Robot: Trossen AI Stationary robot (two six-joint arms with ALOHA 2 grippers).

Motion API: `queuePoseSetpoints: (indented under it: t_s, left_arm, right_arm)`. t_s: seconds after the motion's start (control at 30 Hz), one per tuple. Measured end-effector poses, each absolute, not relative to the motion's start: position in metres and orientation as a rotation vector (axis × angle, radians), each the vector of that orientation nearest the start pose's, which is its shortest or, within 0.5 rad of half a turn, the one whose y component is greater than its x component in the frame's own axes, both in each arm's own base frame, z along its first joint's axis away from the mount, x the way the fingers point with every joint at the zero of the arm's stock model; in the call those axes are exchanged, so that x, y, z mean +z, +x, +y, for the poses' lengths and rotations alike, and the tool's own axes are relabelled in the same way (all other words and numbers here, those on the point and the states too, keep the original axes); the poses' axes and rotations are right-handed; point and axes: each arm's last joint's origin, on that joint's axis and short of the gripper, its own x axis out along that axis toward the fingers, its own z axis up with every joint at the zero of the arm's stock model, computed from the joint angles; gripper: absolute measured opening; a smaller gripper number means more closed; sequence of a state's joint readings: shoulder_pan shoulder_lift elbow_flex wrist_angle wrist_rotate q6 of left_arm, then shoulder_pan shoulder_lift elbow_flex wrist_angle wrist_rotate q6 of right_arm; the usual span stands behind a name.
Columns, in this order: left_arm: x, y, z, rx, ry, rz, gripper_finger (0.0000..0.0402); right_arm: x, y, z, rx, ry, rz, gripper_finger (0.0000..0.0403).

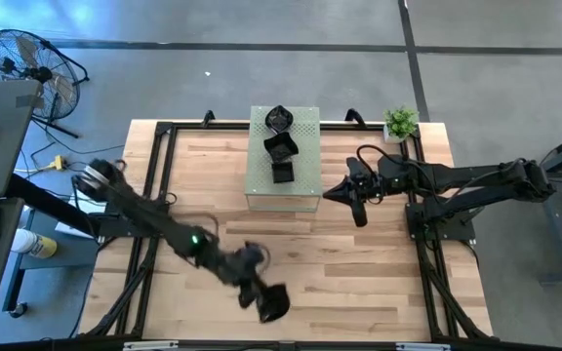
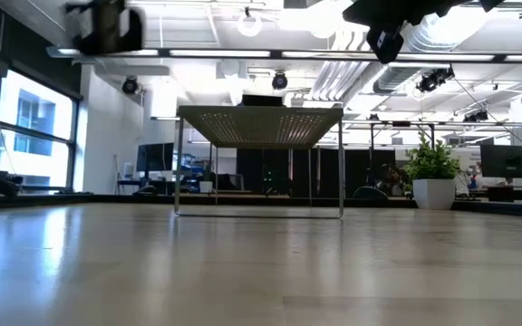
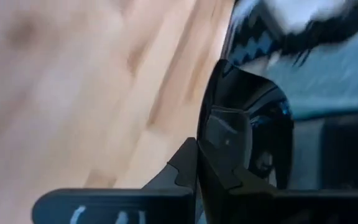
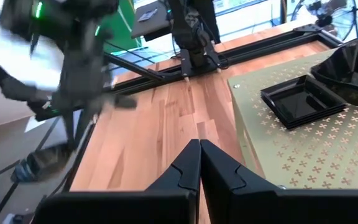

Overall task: Pick & Place Mini shaped plates
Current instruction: Stack the black leaf-shaped plate on top of the black leaf-shaped plate on the shelf

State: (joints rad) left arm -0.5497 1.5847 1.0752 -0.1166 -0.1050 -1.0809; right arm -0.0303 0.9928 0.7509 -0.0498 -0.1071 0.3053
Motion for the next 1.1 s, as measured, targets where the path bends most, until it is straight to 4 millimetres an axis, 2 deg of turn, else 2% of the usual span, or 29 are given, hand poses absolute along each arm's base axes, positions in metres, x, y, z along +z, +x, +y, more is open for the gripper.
queuePoseSetpoints:
  t_s: [0.1,0.27,0.4,0.5,0.67,0.83,0.97,1.1]
  left_arm:
    - [0.277,0.291,-0.148,-0.011,-0.875,0.631,0.0001]
    - [0.325,0.278,-0.081,0.153,-0.955,0.374,0.0001]
    - [0.348,0.262,-0.024,0.313,-0.972,0.215,0.0001]
    - [0.357,0.251,0.015,0.411,-0.943,0.151,0.0001]
    - [0.354,0.242,0.083,0.478,-0.956,0.133,0.0001]
    - [0.336,0.234,0.142,0.540,-1.001,0.169,0.0001]
    - [0.326,0.224,0.181,0.573,-1.005,0.150,0.0001]
    - [0.319,0.220,0.207,0.589,-1.026,0.156,0.0001]
  right_arm:
    - [0.296,0.220,-0.003,0.052,0.323,0.305,0.0002]
    - [0.295,0.220,-0.002,0.080,0.315,0.322,0.0002]
    - [0.294,0.220,-0.002,0.090,0.315,0.332,0.0002]
    - [0.294,0.220,-0.002,0.085,0.315,0.333,0.0002]
    - [0.295,0.220,-0.005,-0.001,0.338,0.317,0.0002]
    - [0.297,0.221,-0.008,-0.100,0.394,0.274,0.0002]
    - [0.298,0.221,-0.010,-0.185,0.398,0.248,0.0002]
    - [0.298,0.220,-0.012,-0.261,0.388,0.232,0.0002]
